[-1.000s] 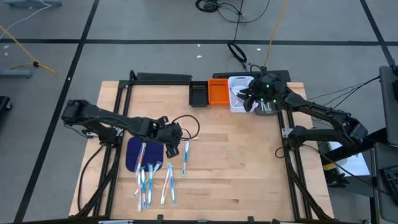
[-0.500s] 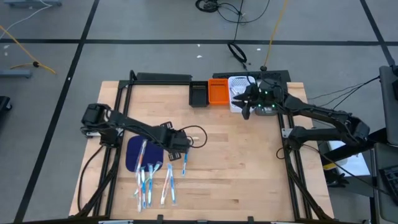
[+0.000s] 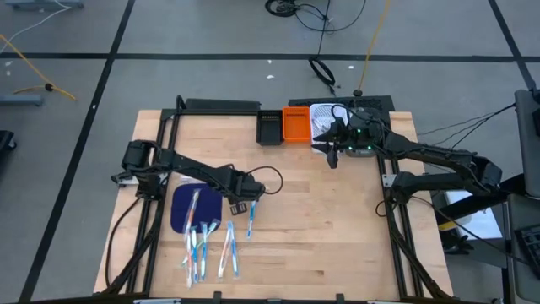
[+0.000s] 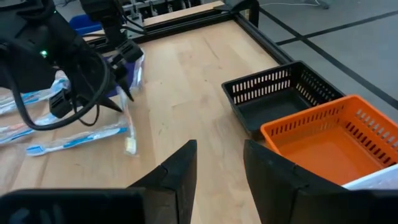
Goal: Pick & Place Toothbrushes
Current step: Put the orange toothbrush into the black bin
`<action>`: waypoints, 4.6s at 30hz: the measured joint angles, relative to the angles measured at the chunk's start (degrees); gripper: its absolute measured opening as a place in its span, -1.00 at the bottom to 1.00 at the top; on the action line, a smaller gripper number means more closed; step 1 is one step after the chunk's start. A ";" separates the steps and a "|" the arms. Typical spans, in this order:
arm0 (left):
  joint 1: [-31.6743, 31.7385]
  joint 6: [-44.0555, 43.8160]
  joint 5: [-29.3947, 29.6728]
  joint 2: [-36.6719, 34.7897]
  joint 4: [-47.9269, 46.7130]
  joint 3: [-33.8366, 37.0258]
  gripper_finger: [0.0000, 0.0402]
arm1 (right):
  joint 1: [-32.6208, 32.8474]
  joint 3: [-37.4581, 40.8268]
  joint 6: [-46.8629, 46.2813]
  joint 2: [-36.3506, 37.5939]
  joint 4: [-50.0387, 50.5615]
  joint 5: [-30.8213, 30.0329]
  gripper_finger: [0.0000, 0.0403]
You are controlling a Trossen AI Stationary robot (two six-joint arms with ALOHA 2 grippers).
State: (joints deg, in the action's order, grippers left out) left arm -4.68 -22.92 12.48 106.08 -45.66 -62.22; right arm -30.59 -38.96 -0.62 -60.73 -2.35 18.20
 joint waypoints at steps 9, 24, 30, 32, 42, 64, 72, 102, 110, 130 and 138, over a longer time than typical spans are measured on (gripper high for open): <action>-0.08 0.33 -1.89 0.12 -0.02 0.02 -0.92 | -0.04 0.00 0.00 0.00 0.00 -0.04 -0.39; -2.76 -9.07 8.00 -14.58 -2.82 0.28 -0.98 | 0.21 0.00 -0.80 -0.02 0.43 0.04 -0.41; -3.22 -5.96 14.04 -20.08 9.74 0.26 -0.98 | 3.24 0.00 -1.27 -0.02 -1.70 0.14 -0.42; -3.09 -2.02 14.77 -20.43 16.89 0.15 -0.98 | 4.63 0.00 -1.32 -0.02 -3.51 0.14 -0.41; 0.00 9.70 15.03 -19.73 40.83 0.13 -0.95 | 12.95 0.00 -1.74 -0.04 -10.68 0.17 -0.41; 0.58 14.94 11.43 -15.35 62.20 0.11 -0.97 | 18.45 -0.07 -3.15 -6.46 -34.90 -0.22 -0.39; 0.93 15.63 11.35 -11.83 66.98 0.11 -0.97 | 18.43 -0.04 -3.21 -8.66 -36.40 -0.50 -0.42; -0.65 23.13 17.61 -17.01 50.02 0.09 -0.69 | 13.24 0.00 -3.65 -7.80 -34.25 -1.44 -0.95; -2.90 21.14 17.15 -17.89 43.66 0.09 -0.38 | 7.52 -0.54 -5.56 -13.30 -37.07 -1.68 -0.95; -7.25 15.52 15.62 -17.94 40.62 0.09 -0.30 | -3.19 -20.91 -10.93 -40.63 -34.73 1.68 -0.95; -7.33 15.08 15.64 -17.94 40.15 0.09 -0.30 | -5.00 -30.14 -11.81 -49.19 -27.03 3.08 -0.95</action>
State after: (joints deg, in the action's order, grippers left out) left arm -12.01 -7.84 28.12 88.14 -5.52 -62.13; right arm -35.59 -69.10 -12.43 -109.92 -29.38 21.28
